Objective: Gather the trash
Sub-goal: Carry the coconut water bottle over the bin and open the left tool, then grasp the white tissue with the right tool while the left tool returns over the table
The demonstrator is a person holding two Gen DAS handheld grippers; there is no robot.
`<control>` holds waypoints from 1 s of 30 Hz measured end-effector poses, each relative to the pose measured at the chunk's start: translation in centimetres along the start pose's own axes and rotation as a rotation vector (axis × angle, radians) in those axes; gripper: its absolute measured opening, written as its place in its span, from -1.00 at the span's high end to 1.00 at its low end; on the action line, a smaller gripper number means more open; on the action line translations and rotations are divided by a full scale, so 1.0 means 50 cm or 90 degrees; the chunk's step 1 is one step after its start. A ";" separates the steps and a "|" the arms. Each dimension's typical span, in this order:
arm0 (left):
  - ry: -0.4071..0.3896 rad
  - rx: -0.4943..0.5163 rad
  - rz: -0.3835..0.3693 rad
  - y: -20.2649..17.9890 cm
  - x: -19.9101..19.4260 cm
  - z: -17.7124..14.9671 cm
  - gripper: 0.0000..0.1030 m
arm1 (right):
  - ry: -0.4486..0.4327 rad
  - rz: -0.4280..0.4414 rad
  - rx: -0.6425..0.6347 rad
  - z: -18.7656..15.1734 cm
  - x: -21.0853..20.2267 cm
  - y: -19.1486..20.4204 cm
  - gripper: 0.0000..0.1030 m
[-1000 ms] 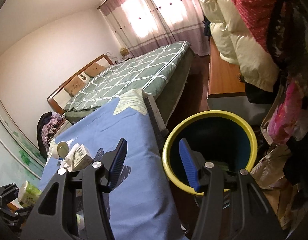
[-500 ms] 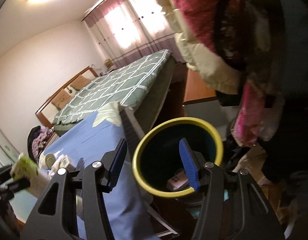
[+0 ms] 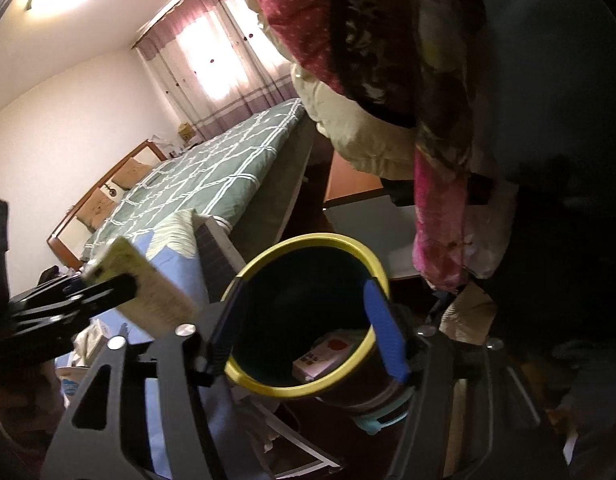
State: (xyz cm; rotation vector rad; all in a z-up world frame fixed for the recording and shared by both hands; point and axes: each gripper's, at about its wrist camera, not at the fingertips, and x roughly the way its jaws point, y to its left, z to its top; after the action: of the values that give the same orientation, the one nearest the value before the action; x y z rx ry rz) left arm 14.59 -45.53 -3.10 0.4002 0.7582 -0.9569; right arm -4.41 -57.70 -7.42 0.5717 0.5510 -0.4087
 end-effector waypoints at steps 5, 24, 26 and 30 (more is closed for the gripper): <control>-0.023 -0.011 0.026 0.005 0.004 0.004 -0.50 | -0.002 -0.008 -0.006 -0.003 -0.002 0.001 -0.16; -0.164 -0.244 0.309 0.264 -0.458 -0.358 -0.81 | 0.089 0.115 -0.146 -0.104 0.068 0.275 -0.16; -0.168 -0.268 0.346 0.290 -0.489 -0.397 -0.81 | 0.100 0.135 -0.166 -0.115 0.074 0.321 -0.16; -0.180 -0.316 0.388 0.342 -0.543 -0.469 -0.81 | 0.120 0.173 -0.214 -0.138 0.085 0.426 -0.16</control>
State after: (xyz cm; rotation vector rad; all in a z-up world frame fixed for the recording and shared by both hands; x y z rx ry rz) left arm 10.17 -6.22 0.55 0.0423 0.5383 -0.2256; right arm 7.09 -38.04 -6.42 0.3556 0.6960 -0.0009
